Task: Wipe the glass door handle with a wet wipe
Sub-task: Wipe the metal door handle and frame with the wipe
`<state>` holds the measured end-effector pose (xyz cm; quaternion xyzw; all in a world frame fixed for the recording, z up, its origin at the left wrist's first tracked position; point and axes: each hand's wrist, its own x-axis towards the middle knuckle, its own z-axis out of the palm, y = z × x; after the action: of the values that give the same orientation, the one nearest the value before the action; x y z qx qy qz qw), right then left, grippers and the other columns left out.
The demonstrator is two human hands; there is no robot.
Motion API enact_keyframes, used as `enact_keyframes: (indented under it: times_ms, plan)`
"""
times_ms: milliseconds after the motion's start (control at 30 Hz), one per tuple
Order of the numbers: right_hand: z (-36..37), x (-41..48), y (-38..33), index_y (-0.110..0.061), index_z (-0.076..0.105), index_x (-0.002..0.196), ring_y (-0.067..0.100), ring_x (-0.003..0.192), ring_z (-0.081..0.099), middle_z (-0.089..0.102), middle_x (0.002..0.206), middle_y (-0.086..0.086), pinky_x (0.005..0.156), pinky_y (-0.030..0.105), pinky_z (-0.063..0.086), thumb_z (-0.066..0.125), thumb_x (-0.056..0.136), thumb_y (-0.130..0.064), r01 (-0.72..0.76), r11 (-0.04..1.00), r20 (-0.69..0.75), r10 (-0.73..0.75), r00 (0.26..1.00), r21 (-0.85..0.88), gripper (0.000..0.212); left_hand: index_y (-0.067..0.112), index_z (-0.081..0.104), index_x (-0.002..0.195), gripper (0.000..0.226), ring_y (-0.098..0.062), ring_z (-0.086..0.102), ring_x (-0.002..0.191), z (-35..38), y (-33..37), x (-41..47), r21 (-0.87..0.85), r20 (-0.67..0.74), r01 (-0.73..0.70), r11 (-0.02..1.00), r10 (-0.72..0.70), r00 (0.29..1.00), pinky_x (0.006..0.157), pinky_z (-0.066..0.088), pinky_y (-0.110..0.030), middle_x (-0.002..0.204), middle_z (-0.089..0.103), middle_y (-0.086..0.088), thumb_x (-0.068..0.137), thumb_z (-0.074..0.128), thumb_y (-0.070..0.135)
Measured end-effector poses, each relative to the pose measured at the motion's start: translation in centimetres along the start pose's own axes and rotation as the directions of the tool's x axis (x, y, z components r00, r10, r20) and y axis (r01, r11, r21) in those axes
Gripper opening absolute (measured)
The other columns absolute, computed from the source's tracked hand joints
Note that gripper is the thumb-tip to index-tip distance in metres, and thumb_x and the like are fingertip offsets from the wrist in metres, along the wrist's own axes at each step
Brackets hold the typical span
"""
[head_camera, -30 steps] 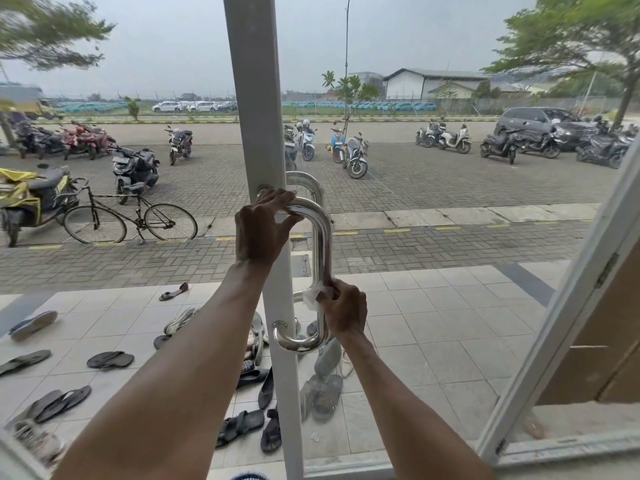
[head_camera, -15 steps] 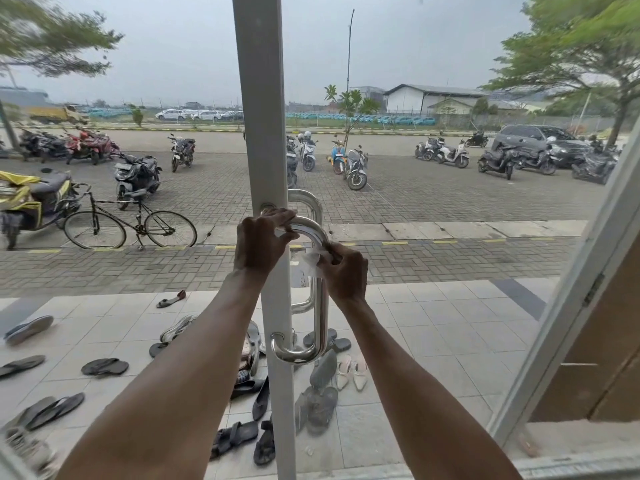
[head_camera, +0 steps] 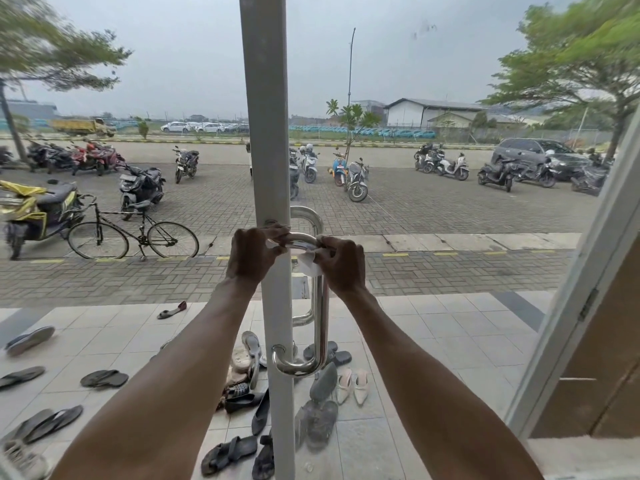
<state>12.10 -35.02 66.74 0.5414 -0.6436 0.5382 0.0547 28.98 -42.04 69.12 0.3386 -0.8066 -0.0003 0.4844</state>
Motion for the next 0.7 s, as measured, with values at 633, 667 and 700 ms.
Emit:
enact_keyframes:
  times_ms: [633,667,700]
  plan:
    - [0.5,2.9,-5.5,-0.019,0.071,0.077,0.032,0.086,0.069,0.073,0.077,0.004,0.064,0.029,0.039,0.077,0.074,-0.041,0.242,0.894,0.271,-0.143,0.952,-0.377,0.024,0.01,0.057,0.134,0.058,-0.025,0.062,0.119,1.5,-0.5,-4.2,-0.041,-0.131,-0.05,0.998,0.044,0.99,0.085,0.059,-0.037,0.132,0.064,-0.009,0.078,0.069,0.003]
    - [0.7,3.1,-5.8,-0.021,0.072,0.078,0.031,0.088,0.069,0.073,0.079,0.003,0.066,0.03,0.043,0.079,0.071,-0.043,0.247,0.897,0.281,-0.146,0.949,-0.366,0.024,0.011,0.056,0.136,0.06,-0.024,0.062,0.119,1.4,-0.4,-4.4,-0.048,-0.136,-0.056,0.997,0.049,0.989,0.083,0.059,-0.035,0.134,0.062,-0.008,0.077,0.068,0.003]
    - [0.9,3.3,-6.0,-0.022,0.074,0.079,0.03,0.089,0.069,0.073,0.082,0.002,0.068,0.031,0.045,0.08,0.07,-0.044,0.24,0.907,0.282,-0.144,0.948,-0.346,0.024,0.011,0.054,0.137,0.062,-0.024,0.061,0.119,1.3,-0.3,-4.5,-0.052,-0.14,-0.066,0.996,0.059,0.988,0.081,0.059,-0.033,0.135,0.06,-0.007,0.077,0.067,0.002]
